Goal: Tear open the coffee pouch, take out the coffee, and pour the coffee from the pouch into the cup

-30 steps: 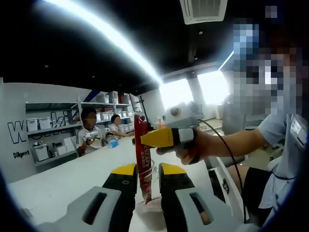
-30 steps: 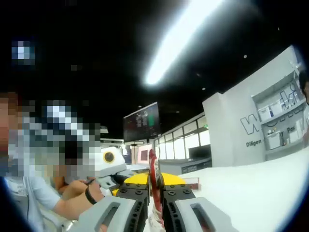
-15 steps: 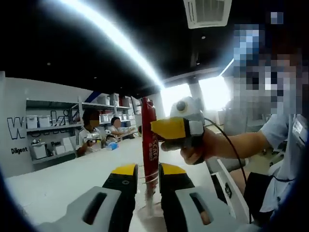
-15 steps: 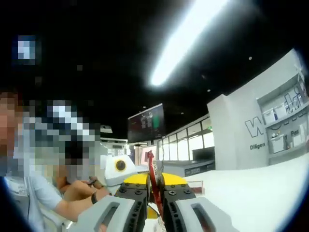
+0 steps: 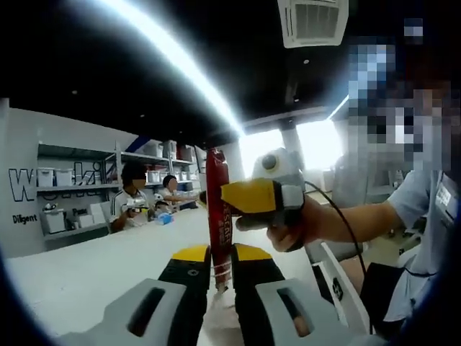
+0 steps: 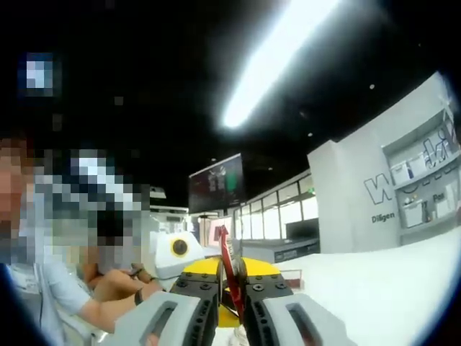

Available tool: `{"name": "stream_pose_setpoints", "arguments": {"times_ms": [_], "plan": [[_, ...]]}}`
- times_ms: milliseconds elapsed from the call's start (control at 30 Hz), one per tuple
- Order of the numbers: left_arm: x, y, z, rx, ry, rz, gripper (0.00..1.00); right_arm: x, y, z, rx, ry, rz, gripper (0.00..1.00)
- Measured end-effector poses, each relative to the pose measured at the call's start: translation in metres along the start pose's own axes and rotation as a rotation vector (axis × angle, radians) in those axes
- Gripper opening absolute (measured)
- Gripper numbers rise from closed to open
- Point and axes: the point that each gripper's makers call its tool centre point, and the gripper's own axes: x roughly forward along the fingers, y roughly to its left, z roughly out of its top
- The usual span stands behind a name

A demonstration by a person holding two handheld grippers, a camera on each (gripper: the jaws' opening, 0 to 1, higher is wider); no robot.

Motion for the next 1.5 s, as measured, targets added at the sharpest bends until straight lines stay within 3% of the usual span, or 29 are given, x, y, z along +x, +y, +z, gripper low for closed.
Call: {"name": "stream_pose_setpoints", "arguments": {"times_ms": [967, 1400, 1500], "plan": [[0.0032, -0.0013, 0.0011, 0.009, 0.006, -0.003, 0.14, -0.0017, -0.0023, 0.0034, 0.033, -0.036, -0.012, 0.12], [0.005, -0.0006, 0.0016, -0.004, 0.009, -0.011, 0.1, -0.0007, -0.0024, 0.0052, 0.003, -0.031, -0.021, 0.17], [0.0051, -0.0007, 0.0016, -0.002, 0.008, -0.009, 0.11, 0.0004, -0.0013, 0.0067, -0.039, -0.041, -0.016, 0.13]]}}
